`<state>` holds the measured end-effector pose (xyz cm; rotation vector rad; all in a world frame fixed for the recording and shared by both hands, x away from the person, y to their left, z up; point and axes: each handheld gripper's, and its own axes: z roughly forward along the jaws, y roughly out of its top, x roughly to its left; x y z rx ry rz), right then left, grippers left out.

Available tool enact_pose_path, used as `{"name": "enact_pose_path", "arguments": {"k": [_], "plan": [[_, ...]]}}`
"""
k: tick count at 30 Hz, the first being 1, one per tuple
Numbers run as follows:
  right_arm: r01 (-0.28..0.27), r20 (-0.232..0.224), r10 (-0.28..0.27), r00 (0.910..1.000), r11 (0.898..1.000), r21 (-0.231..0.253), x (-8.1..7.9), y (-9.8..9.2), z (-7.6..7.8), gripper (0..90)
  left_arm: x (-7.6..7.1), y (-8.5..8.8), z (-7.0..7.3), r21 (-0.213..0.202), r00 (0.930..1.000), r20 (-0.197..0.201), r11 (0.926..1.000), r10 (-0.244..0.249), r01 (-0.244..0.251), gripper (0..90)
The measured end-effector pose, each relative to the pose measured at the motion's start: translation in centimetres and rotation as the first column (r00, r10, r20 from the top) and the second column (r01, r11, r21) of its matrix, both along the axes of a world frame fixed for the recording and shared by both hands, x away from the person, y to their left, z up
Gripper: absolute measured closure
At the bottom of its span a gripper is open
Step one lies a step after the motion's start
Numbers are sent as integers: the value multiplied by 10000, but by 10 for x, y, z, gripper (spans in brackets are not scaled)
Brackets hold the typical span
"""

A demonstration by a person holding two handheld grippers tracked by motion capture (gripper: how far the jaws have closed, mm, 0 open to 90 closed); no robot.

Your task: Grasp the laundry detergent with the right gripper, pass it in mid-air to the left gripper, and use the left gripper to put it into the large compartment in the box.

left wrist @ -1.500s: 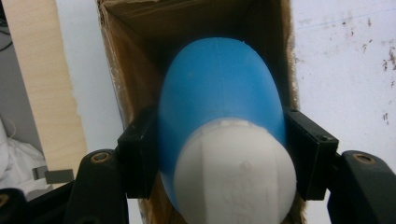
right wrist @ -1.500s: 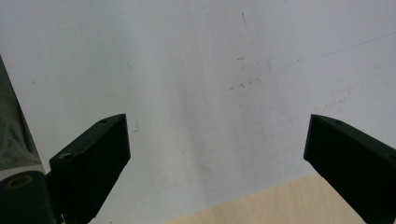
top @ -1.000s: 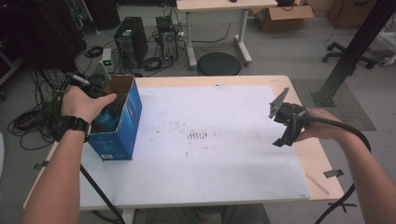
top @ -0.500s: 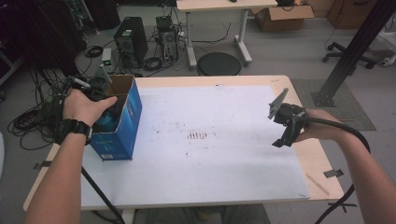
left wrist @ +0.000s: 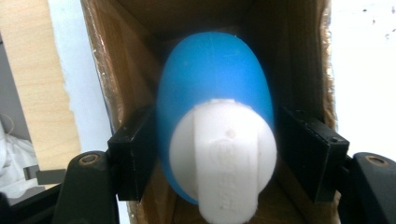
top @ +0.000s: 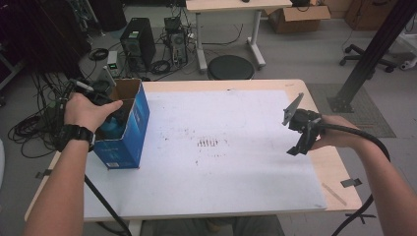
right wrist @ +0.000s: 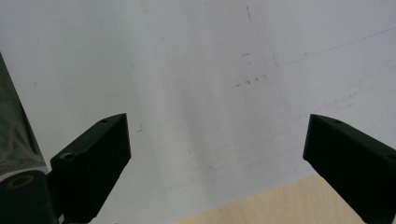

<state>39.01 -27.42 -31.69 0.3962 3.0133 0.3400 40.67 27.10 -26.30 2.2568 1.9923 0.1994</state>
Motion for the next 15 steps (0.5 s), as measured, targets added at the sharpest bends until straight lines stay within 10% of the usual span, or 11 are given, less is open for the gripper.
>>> {"name": "enact_pose_path", "arguments": {"k": [15], "plan": [[-94,183,92,9998,9999,98,0,4,13,73,-10,-17,41,630,9979,295,9964,-582,562,223]]}}
